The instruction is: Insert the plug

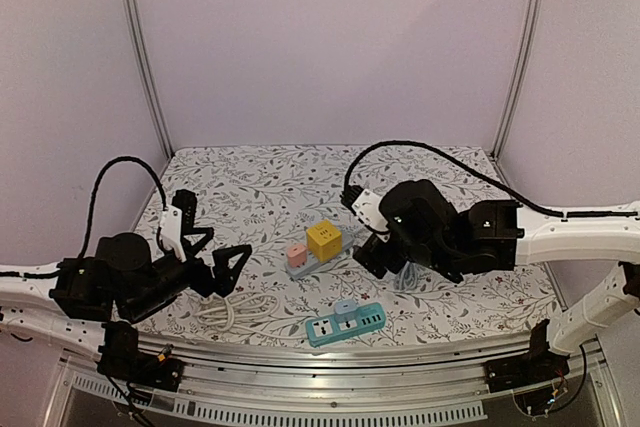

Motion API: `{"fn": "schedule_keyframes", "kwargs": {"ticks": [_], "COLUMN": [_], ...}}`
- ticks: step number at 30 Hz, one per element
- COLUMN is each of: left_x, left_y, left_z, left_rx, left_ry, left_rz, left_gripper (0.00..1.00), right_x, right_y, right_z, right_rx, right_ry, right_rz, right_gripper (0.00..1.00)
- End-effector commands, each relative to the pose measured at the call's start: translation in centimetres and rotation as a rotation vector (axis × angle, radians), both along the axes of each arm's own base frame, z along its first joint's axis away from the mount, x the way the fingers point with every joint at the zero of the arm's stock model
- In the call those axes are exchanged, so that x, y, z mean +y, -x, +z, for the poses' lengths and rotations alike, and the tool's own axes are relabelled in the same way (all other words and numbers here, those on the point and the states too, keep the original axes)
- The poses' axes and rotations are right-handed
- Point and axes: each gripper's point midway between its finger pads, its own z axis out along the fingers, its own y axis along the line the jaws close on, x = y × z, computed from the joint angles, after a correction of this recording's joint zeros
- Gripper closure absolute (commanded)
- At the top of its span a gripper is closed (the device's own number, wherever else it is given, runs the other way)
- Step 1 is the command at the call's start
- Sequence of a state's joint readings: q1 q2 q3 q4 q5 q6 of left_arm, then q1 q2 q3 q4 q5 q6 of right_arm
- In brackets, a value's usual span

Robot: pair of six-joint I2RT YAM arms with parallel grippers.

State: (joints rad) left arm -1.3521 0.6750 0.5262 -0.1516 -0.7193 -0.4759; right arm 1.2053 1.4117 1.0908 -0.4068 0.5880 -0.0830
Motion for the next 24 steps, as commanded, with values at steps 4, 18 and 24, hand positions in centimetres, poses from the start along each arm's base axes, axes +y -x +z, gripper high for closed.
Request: {"fn": "schedule_keyframes", "kwargs": {"ticks": [4, 18, 24], "left_x": [0.1, 0.7, 2.1], "left_y": [-0.3, -1.6, -3.2], "left_z": [-0.7, -2.1, -3.0], "left_rx": [-0.018, -0.052, -0.082], "left_ry": [-0.02, -0.065, -0.11], "left_rz": [0.03, 0.144, 0.272], "left_gripper": [0.0, 0.01, 0.01], "right_x": [-2.4, -9.0, -14.5], "right_y": [-3.6, -6.2, -8.6], "right_z": [4.3, 4.3, 4.6], "right_rx": [-0.034, 0.043, 0.024], "right_ry": [-0.426, -0.922, -1.079], "right_rz": [-0.263, -0.403, -0.493], "right_gripper": [0.01, 0.01, 0.01]}}
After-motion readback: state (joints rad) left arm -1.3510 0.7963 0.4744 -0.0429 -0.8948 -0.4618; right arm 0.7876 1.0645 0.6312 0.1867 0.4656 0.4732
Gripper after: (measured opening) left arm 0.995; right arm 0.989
